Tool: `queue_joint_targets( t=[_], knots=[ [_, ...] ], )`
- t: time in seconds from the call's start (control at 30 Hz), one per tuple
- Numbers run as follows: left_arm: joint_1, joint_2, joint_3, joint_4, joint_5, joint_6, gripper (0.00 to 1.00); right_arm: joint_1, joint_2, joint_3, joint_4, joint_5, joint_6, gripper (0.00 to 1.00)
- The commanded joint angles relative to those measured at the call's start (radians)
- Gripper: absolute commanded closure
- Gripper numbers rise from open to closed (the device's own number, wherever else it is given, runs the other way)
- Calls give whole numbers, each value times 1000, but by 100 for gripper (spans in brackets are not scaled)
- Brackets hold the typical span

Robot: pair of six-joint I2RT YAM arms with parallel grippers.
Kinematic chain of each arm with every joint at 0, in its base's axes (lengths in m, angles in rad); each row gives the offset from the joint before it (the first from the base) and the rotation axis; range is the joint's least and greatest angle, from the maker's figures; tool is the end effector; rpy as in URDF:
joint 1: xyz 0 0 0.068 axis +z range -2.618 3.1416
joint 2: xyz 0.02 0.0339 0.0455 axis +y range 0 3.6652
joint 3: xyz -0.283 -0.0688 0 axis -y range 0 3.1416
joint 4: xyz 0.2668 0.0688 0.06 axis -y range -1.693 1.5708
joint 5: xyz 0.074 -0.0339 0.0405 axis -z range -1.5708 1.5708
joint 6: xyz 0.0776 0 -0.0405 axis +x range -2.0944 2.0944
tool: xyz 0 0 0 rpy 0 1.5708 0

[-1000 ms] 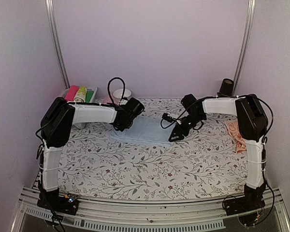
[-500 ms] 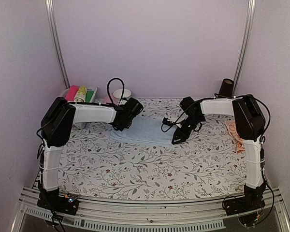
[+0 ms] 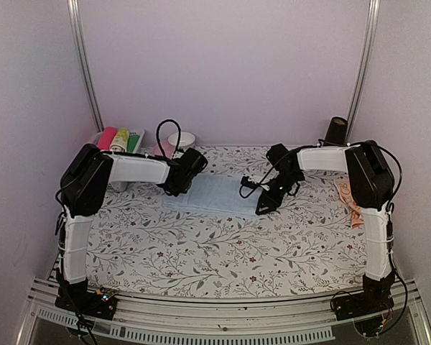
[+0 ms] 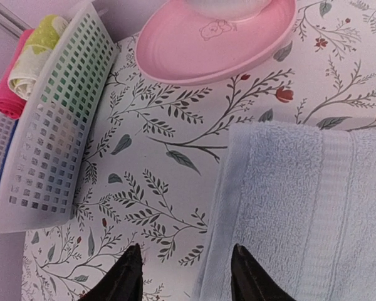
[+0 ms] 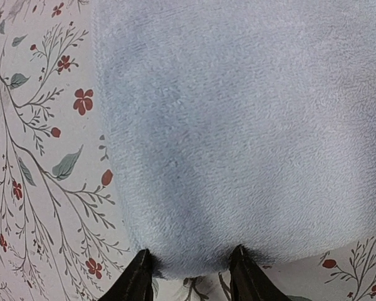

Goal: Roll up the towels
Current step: Smooth out the towel at the center of the board.

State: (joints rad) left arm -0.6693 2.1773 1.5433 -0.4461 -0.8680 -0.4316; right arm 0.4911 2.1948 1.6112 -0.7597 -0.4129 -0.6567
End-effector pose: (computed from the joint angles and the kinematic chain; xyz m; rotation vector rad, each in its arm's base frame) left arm 0.4213 -0.2578 0.1268 0.0074 2.2402 0.5876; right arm 0.4031 0.2509 0.1049 -1.5929 2.3393 0.5638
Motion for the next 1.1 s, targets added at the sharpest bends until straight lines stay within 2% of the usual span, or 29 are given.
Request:
queue_joint_targets(
  t=[0.0, 0.23, 0.53, 0.7, 0.83, 0.9, 1.07],
  knots=[
    [26, -6, -3, 91, 67, 50, 52, -3, -1, -21, -50, 93, -27, 57],
    [71, 52, 78, 127, 159, 114, 57, -3, -12, -20, -79, 83, -54, 57],
    [111, 178, 187, 163, 172, 158, 75, -17, -75, -7, -95, -23, -75, 56],
    [122, 256, 245, 117, 160, 155, 83, -20, -93, -4, -91, -69, -76, 56],
    [123, 271, 223, 113, 173, 140, 84, -32, -133, 1, -68, -96, -70, 55],
    [124, 252, 193, 126, 184, 133, 83, -49, -160, 1, -9, -90, -48, 48],
    [118, 157, 146, 151, 209, 138, 70, -60, -179, 42, 138, 69, 47, 40]
  ],
)
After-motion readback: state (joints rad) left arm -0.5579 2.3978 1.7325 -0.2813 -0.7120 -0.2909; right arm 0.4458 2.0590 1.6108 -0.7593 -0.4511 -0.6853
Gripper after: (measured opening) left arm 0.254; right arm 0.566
